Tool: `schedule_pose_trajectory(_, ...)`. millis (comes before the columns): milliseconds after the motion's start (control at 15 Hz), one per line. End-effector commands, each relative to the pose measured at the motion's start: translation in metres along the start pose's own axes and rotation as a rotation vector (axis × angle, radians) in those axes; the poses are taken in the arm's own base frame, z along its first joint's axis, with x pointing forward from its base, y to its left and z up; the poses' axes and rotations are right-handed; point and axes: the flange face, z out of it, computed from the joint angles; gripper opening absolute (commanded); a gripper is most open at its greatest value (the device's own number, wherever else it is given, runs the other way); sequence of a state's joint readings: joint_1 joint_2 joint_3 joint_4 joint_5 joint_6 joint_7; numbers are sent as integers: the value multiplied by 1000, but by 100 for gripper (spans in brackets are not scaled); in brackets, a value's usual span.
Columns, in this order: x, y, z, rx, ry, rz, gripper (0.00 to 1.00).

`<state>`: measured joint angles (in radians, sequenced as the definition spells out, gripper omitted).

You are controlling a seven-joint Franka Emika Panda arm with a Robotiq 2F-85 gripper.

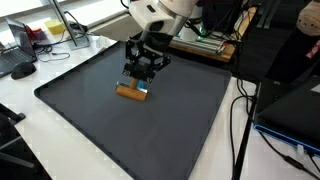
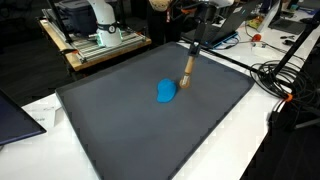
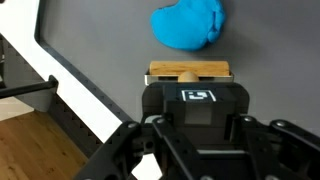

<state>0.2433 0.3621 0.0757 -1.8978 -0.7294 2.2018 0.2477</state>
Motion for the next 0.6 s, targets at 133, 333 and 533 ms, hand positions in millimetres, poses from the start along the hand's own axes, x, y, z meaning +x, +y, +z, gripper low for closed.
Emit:
schedule_pose_trajectory(133, -18, 75, -1, 213, 84, 80, 23)
schedule_pose_trajectory(333, -33, 113, 8, 324, 111, 102, 23)
schedule_pose_trajectory(533, -51, 152, 18, 440, 140, 119, 23)
